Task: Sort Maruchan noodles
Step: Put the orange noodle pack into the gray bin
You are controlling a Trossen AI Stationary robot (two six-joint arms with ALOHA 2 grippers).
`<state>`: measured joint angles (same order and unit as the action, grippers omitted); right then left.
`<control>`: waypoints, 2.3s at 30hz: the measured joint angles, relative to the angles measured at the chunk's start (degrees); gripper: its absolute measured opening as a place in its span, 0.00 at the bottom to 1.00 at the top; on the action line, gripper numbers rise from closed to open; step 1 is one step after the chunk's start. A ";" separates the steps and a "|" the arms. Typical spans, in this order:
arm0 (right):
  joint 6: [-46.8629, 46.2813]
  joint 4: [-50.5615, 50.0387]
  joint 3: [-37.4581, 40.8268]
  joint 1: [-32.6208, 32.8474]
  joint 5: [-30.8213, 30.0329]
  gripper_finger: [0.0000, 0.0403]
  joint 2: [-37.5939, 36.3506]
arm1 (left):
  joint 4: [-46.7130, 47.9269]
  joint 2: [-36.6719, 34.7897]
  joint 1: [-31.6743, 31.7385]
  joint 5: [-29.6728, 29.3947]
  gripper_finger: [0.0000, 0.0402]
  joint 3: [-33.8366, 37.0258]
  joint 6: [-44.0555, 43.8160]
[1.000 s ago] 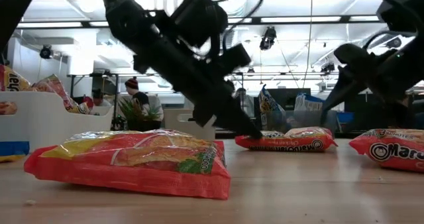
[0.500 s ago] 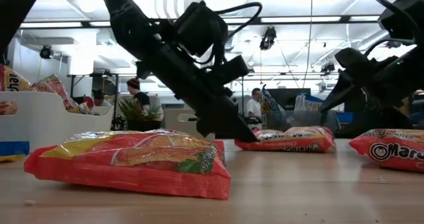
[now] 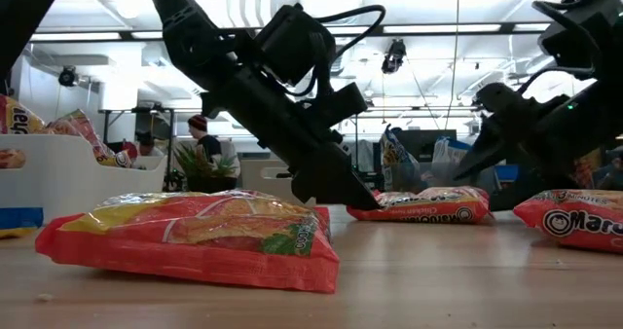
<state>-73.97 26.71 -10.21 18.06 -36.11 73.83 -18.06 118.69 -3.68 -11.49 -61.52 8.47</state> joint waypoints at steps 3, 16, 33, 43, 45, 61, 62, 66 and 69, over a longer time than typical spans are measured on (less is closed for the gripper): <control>2.58 1.93 -1.62 0.00 -0.07 0.79 4.34 | -0.07 0.04 0.00 0.00 0.09 0.02 -0.04; 11.73 2.98 -9.16 -1.26 3.44 0.69 8.01 | -0.79 0.13 0.00 0.00 0.09 0.13 -0.62; 13.53 2.74 -9.91 -3.49 3.32 0.21 8.03 | -1.88 0.20 0.00 0.04 0.09 0.20 -1.09; 15.96 2.24 -9.86 -3.49 3.39 0.04 6.19 | 0.39 -2.20 -0.13 0.25 0.09 0.28 -0.16; 17.15 2.02 -9.86 -3.49 3.39 0.04 4.58 | 1.60 -3.77 -0.17 0.24 0.09 0.28 0.57; 30.25 2.60 -9.77 -3.47 -0.57 0.04 -7.89 | 14.25 -26.44 -0.17 -0.11 0.09 1.14 11.91; 30.89 2.86 -9.80 -3.49 -1.05 0.04 -8.18 | 14.10 -28.19 -0.17 -0.09 0.09 1.63 12.61; 32.66 2.99 -9.83 -3.61 -3.06 0.04 -8.88 | 9.27 -34.05 -0.17 -0.09 0.09 5.53 14.60; 34.56 3.53 -10.80 -4.48 -3.16 0.04 -8.82 | 1.92 -37.59 -0.09 -0.11 0.09 9.68 16.79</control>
<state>-39.41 30.24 -21.02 13.58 -39.26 65.01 -16.14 81.11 -3.77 -11.60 -51.84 25.26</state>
